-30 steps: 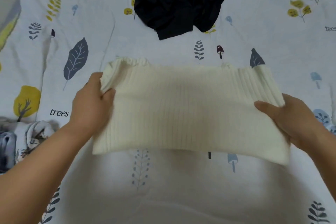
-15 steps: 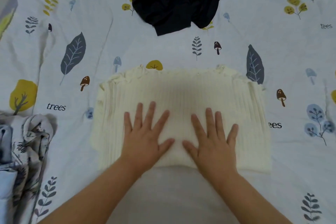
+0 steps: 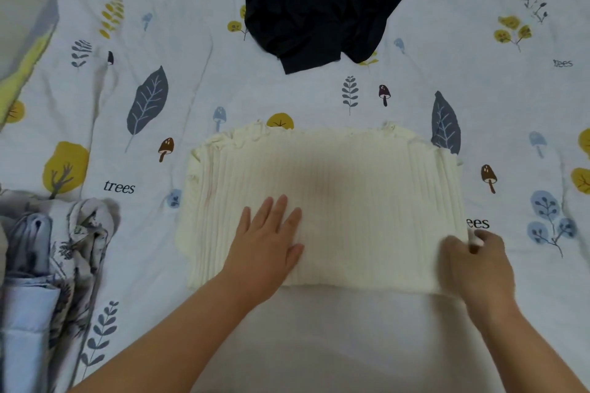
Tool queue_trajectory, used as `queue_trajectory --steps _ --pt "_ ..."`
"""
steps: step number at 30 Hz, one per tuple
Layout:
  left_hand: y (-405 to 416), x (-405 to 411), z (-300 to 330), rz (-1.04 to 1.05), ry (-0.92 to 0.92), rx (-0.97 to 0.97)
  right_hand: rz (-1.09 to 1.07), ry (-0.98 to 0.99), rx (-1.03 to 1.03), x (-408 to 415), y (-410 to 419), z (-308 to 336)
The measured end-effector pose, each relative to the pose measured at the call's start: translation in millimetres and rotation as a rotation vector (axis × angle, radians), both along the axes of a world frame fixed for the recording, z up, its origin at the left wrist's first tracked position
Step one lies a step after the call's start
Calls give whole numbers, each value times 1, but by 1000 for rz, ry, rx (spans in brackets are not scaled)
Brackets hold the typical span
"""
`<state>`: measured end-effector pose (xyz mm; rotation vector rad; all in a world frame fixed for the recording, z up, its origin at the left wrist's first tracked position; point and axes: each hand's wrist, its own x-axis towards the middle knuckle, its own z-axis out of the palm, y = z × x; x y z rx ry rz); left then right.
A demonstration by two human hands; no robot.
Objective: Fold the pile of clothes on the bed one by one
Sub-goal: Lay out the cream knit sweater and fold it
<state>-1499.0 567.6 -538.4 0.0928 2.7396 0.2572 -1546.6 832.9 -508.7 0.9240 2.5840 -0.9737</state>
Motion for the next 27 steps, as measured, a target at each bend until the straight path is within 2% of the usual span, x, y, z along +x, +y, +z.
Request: queue_trajectory --steps 6,9,11,16,18,20,23,25,27 --pt "-6 3 11 40 -61 65 -113 -324 -607 -18 18 20" --pt "-12 4 20 69 -78 160 -69 -321 -690 -24 4 40" --pt "-18 4 27 151 -71 292 34 -216 -629 -21 -15 54" --pt "-41 -4 51 473 36 653 435 98 -135 -7 -91 90" --pt "-52 -11 59 633 25 823 559 178 -28 4 -128 96" --pt "-61 -19 64 814 -60 1095 675 234 -4 17 -161 94" --pt "-74 -27 63 1045 -338 1451 922 190 75 35 -204 73" --pt "-79 -30 59 1134 -387 1510 1060 159 127 47 -220 54" --pt "-77 -32 52 1116 -289 1369 1154 126 143 57 -227 44"
